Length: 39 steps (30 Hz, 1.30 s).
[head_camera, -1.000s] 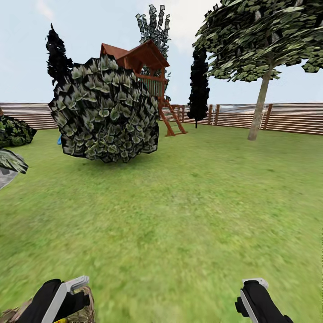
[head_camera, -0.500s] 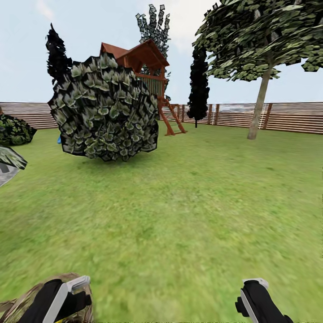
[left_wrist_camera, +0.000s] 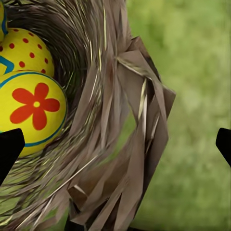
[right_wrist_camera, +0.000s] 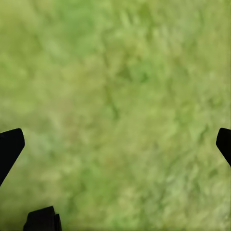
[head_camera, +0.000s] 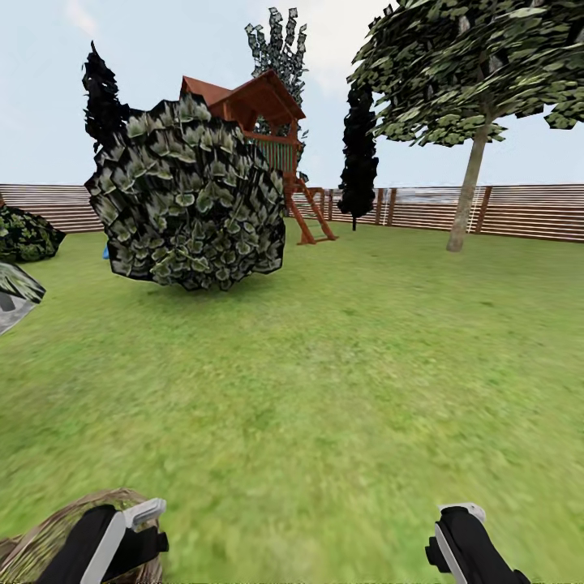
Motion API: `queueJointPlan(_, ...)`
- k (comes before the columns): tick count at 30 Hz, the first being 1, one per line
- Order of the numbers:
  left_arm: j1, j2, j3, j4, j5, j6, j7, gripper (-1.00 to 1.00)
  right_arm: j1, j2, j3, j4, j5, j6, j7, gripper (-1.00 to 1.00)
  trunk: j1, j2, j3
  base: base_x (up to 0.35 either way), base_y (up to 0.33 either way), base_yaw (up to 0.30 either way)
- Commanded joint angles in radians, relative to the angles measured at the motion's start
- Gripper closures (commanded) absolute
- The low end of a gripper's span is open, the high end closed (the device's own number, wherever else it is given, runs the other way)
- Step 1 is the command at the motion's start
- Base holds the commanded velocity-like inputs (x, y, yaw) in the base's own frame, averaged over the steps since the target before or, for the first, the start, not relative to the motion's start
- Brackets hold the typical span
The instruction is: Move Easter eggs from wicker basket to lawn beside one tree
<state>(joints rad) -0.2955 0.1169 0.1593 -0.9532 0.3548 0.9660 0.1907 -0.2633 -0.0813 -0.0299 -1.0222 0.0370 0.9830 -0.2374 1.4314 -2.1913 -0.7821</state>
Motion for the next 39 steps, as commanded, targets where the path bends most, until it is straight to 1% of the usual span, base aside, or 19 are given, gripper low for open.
queueJointPlan(1, -0.001, -0.001, 0.000, -0.001, 0.010, 0.003, 0.009, -1.00, -0.001, 0.000, 0.000, -0.001, 0.004, 0.005, 0.001, -1.00, 0.004, -0.008, -0.004, 0.000, 0.000, 0.000)
queueJointPlan(5, 0.000, -0.003, 0.000, -0.001, 0.010, 0.003, 0.009, -1.00, -0.001, 0.000, 0.001, -0.001, 0.004, 0.005, 0.001, -1.00, 0.004, -0.008, -0.004, 0.000, 0.000, 0.000)
queueJointPlan(8, 0.000, -0.003, -0.001, 0.000, 0.010, 0.003, 0.009, -1.00, -0.001, 0.000, 0.000, -0.001, 0.004, 0.005, 0.001, -1.00, 0.015, -0.029, -0.014, 0.000, 0.000, 0.000)
queueJointPlan(24, 0.000, -0.002, 0.002, -0.001, 0.012, 0.003, 0.007, -1.00, -0.001, 0.002, 0.001, -0.001, 0.007, 0.005, 0.001, -1.00, 0.015, -0.029, -0.014, 0.000, 0.000, 0.000)
queueJointPlan(25, 0.000, -0.002, 0.001, -0.001, 0.012, 0.002, 0.007, 1.00, -0.001, 0.002, 0.001, -0.001, 0.007, 0.005, 0.001, -1.00, 0.015, -0.029, -0.014, 0.000, 0.000, 0.000)
queueJointPlan(39, 0.000, -0.002, 0.003, -0.001, 0.013, 0.003, 0.007, 1.00, -0.001, 0.002, 0.001, 0.001, 0.005, 0.004, 0.000, -1.00, 0.015, -0.029, -0.014, 0.000, 0.000, 0.000)
